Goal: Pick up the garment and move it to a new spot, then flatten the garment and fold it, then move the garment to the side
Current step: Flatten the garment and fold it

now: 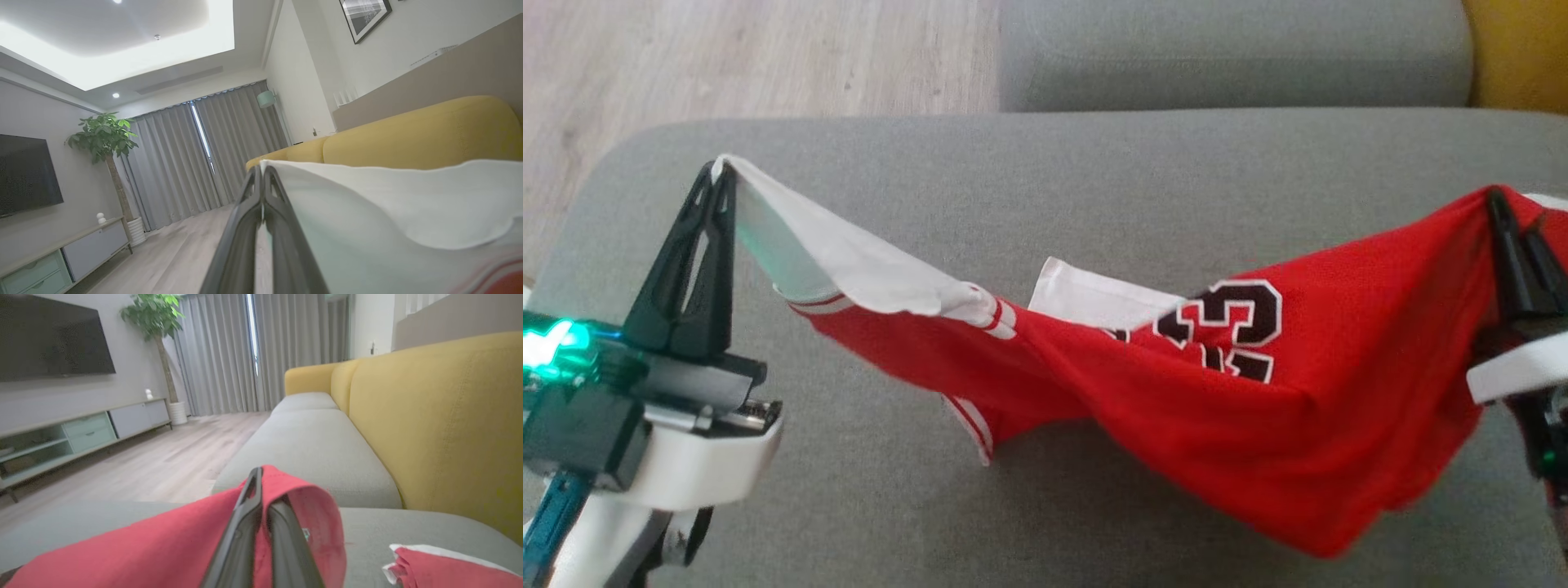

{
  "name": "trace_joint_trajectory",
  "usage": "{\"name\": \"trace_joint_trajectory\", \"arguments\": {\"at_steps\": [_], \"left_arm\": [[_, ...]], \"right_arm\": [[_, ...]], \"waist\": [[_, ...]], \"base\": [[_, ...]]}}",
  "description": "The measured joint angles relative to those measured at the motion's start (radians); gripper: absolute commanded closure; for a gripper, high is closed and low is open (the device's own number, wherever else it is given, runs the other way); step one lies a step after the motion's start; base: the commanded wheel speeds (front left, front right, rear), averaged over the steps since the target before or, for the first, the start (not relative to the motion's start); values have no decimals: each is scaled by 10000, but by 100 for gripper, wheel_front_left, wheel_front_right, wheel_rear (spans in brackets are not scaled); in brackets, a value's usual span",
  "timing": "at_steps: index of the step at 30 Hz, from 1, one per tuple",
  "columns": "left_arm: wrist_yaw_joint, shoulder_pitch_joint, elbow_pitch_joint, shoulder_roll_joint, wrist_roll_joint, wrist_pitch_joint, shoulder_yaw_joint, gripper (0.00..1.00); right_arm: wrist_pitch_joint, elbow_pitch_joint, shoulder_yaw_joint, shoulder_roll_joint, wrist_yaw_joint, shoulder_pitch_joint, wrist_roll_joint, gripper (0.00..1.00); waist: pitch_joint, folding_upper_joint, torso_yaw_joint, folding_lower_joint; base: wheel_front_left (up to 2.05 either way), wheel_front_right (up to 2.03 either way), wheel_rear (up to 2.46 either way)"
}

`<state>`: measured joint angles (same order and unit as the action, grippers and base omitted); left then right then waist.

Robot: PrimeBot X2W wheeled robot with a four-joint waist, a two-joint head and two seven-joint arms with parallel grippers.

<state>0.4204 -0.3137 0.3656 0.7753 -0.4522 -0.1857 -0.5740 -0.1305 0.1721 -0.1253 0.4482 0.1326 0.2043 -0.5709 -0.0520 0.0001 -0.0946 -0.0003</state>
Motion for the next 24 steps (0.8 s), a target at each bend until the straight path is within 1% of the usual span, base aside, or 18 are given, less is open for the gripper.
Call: {"name": "trace_joint_trajectory", "arguments": {"at_steps": [2, 5, 6, 7, 9, 10, 11, 14, 16, 18, 21, 24], "left_arm": [[-192, -147, -36, -61, -54, 92, -84, 100], [-600, -722, -378, -522, -59, 102, -418, 100], [-746, -966, -556, -727, -58, 102, -571, 100], [-746, -966, -556, -727, -58, 102, -571, 100], [-997, -1416, -940, -1170, -58, 94, -826, 100], [-1095, -1595, -1139, -1340, -58, 81, -926, 100], [-1179, -1760, -1337, -1505, -58, 67, -1032, 100], [-1417, -2143, -1967, -1925, -56, -111, -1197, 100], [-1534, -2347, -2337, -2104, -56, -217, -1244, 100], [-1649, -2478, -2665, -2190, -40, -286, -1306, 100], [-1747, -2561, -3106, -2222, -42, -454, -1287, 100], [-1753, -2549, -3354, -2190, -42, -508, -1179, 100]], "right_arm": [[477, 303, -31, 13, 0, 301, 167, 100], [886, 1302, -539, -46, 0, 1406, 270, 100], [955, 1724, -784, -56, 0, 1893, 318, 100], [955, 1724, -784, -56, 0, 1893, 318, 100], [809, 2623, -1091, -159, 0, 2827, 495, 100], [631, 3099, -1200, -259, 0, 3270, 562, 42], [374, 3544, -1248, -349, 0, 3641, 669, 0], [-345, 4606, -1574, -493, 0, 4408, 1058, 0], [-646, 4943, -1847, -631, 0, 4514, 1024, 0], [-851, 5010, -2240, -658, 0, 4406, 1026, 0], [-1122, 4186, -2585, -516, 0, 3483, 840, 0], [-1172, 2964, -3106, -403, 0, 2170, 357, 0]], "waist": [[-192, 0, -31, 1], [-567, 0, -109, 3], [-713, 0, -141, 3], [-713, 0, -141, 3], [-1005, 0, -206, 5], [-1148, 0, -237, 5], [-1282, 0, -264, 5], [-1652, -1, -330, 6], [-1826, -1, -345, 6], [-1904, -1, -294, 7], [-1860, -1, -62, 3], [-1762, 0, 167, 3]], "base": [[0, 0, 0], [0, 0, 0], [0, 0, 0], [0, 0, 0], [0, 0, 0], [0, 0, 0], [0, 0, 0], [0, 0, 0], [0, 0, 0], [0, 0, 0], [0, 0, 0], [0, 0, 0]]}}
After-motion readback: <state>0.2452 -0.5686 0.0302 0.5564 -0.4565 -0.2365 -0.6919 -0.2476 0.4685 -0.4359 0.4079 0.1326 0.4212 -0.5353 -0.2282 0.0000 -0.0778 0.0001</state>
